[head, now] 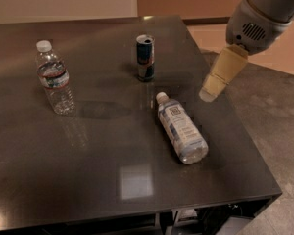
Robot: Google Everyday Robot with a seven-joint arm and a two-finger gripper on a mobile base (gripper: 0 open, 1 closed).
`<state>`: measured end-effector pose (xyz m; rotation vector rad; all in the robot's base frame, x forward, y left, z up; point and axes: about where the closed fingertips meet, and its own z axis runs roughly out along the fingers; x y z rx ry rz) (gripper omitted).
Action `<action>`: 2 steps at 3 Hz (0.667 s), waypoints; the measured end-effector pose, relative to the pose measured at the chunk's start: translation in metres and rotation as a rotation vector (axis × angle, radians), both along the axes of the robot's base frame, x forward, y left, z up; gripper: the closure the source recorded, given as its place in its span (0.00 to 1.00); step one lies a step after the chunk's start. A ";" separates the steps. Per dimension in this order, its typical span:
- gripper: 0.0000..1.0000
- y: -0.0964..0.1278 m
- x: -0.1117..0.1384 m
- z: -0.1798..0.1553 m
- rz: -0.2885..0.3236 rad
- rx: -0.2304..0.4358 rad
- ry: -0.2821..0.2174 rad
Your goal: Place blue plastic bottle upright
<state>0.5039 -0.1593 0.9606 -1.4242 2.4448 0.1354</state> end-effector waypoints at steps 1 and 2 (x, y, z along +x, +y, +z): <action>0.00 0.026 0.008 0.000 -0.105 -0.016 0.027; 0.00 0.048 0.014 -0.006 -0.224 -0.034 0.056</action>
Offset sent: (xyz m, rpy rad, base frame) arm 0.0141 0.0711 -0.0146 -0.0453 0.1372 -0.4707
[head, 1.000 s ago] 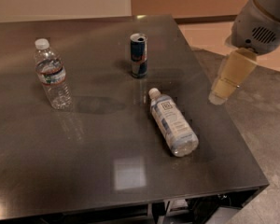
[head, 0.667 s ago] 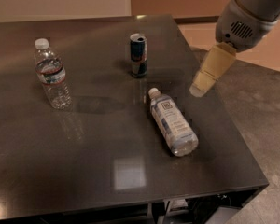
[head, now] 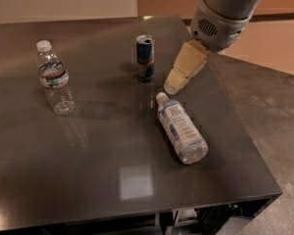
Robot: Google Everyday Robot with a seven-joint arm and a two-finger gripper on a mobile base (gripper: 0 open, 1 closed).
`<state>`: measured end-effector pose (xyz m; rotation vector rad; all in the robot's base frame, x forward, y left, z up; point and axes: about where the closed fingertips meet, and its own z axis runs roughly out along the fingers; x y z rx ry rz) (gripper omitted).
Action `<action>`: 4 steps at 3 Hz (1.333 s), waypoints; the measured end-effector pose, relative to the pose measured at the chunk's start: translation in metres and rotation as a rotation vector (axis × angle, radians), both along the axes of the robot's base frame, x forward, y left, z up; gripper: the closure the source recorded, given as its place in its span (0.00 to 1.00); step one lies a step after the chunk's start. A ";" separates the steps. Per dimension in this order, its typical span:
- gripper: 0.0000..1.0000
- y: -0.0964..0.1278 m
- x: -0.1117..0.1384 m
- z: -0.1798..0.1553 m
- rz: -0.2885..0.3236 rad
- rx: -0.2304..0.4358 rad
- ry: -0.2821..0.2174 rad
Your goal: Place blue plastic bottle upright
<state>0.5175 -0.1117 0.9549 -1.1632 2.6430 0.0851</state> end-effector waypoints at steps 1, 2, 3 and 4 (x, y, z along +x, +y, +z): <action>0.00 0.015 0.000 -0.009 -0.129 -0.023 0.040; 0.00 0.024 -0.007 -0.019 -0.257 -0.026 0.086; 0.00 0.032 -0.011 -0.028 -0.364 -0.022 0.108; 0.00 0.033 -0.009 -0.027 -0.363 -0.016 0.101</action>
Offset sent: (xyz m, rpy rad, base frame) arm -0.0233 0.0305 -0.0321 -0.0503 0.1769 -0.4194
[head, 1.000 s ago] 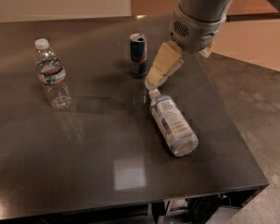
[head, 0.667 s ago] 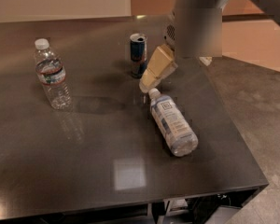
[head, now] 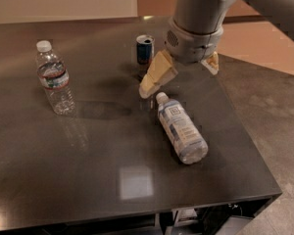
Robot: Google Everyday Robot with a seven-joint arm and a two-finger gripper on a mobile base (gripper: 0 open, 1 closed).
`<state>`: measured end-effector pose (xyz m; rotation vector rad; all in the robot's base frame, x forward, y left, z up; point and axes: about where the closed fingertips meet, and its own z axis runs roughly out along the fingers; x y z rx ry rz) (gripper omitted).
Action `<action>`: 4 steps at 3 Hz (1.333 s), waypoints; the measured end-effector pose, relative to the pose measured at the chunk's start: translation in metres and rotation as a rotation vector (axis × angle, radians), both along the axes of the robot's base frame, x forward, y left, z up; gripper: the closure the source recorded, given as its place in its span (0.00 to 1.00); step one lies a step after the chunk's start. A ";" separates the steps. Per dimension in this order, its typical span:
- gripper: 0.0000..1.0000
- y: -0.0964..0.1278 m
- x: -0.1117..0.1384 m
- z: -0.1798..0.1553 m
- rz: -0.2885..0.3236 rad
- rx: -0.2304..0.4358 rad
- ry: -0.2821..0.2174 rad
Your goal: Place blue plastic bottle upright
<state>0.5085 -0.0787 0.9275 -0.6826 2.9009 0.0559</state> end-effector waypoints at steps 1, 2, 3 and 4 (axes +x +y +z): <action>0.00 -0.001 0.004 -0.007 -0.039 -0.011 0.022; 0.00 0.001 -0.002 -0.019 -0.091 -0.006 0.066; 0.00 0.007 -0.014 -0.030 -0.126 -0.003 0.115; 0.00 0.015 -0.029 -0.044 -0.133 -0.013 0.157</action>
Offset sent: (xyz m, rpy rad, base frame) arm -0.0189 -0.0027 -0.0326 -0.0181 0.1575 -0.1650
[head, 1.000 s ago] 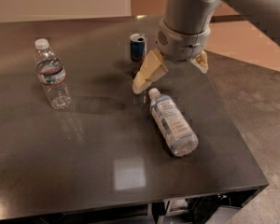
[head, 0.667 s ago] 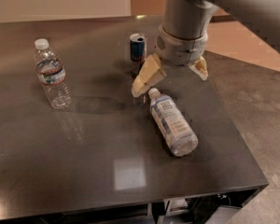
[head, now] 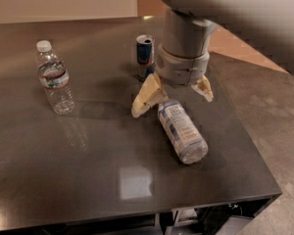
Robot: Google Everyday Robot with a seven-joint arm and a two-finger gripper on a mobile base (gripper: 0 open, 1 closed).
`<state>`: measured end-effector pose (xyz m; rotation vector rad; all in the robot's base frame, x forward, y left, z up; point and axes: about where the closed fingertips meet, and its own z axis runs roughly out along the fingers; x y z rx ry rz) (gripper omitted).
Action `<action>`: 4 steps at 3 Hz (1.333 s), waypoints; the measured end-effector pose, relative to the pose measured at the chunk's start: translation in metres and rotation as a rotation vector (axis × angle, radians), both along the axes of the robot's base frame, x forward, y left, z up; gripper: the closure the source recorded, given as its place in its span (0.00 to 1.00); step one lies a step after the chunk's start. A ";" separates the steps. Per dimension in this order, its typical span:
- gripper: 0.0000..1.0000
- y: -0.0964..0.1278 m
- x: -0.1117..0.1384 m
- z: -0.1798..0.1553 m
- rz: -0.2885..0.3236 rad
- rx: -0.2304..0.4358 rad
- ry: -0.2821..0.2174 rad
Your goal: Place blue plastic bottle upright
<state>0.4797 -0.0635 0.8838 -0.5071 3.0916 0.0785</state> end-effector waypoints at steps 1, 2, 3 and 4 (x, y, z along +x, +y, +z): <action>0.00 0.003 -0.009 -0.012 -0.010 -0.018 0.033; 0.00 0.001 -0.012 -0.022 -0.025 -0.037 0.054; 0.16 -0.001 -0.012 -0.029 -0.039 -0.057 0.071; 0.39 -0.003 -0.009 -0.032 -0.045 -0.075 0.075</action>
Offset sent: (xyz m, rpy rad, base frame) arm -0.0251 -0.0087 -0.0305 -0.0880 0.1172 -0.0440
